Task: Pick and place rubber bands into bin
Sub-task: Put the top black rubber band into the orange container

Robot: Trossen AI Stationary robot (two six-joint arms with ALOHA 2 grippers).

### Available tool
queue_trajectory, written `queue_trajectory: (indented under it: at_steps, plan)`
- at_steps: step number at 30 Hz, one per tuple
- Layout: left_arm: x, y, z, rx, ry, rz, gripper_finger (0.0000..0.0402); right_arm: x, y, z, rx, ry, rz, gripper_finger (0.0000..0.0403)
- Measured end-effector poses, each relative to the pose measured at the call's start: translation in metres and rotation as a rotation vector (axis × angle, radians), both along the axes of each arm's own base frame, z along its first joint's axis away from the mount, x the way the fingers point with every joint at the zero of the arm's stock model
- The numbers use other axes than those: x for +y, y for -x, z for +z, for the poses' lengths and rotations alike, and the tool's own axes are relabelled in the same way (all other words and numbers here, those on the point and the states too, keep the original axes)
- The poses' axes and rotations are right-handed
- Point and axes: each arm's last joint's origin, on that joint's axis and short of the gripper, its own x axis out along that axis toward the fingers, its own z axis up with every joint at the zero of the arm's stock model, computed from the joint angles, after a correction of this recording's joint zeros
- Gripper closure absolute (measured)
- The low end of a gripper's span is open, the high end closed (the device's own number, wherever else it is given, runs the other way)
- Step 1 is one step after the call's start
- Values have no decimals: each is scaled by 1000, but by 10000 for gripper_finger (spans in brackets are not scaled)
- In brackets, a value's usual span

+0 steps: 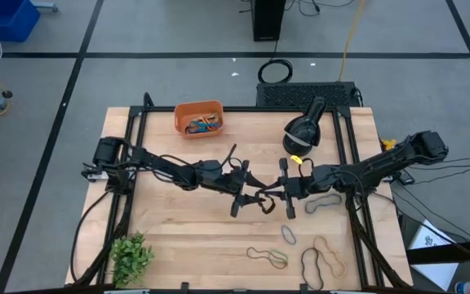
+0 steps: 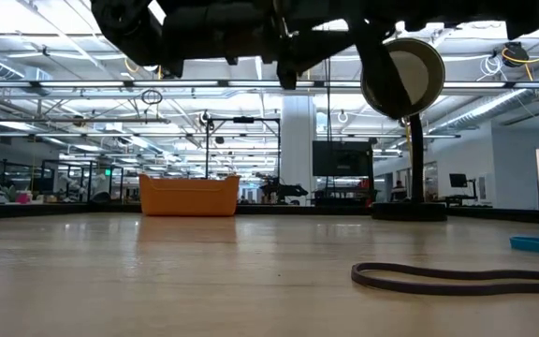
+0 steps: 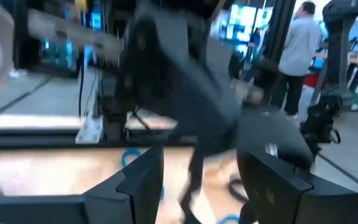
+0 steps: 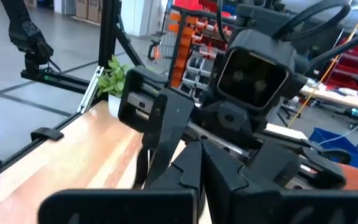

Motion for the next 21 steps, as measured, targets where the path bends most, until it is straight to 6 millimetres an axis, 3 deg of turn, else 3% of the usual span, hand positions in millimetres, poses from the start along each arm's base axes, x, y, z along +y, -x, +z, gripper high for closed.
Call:
queue_trajectory:
  at_steps: [14,21]
  plan:
    - [-1,0,-4,40,-22,-22,201,1,-7,-5,-24,33,0,403]
    - [0,0,-4,30,-67,-9,300,1,-7,-6,-17,33,0,403]
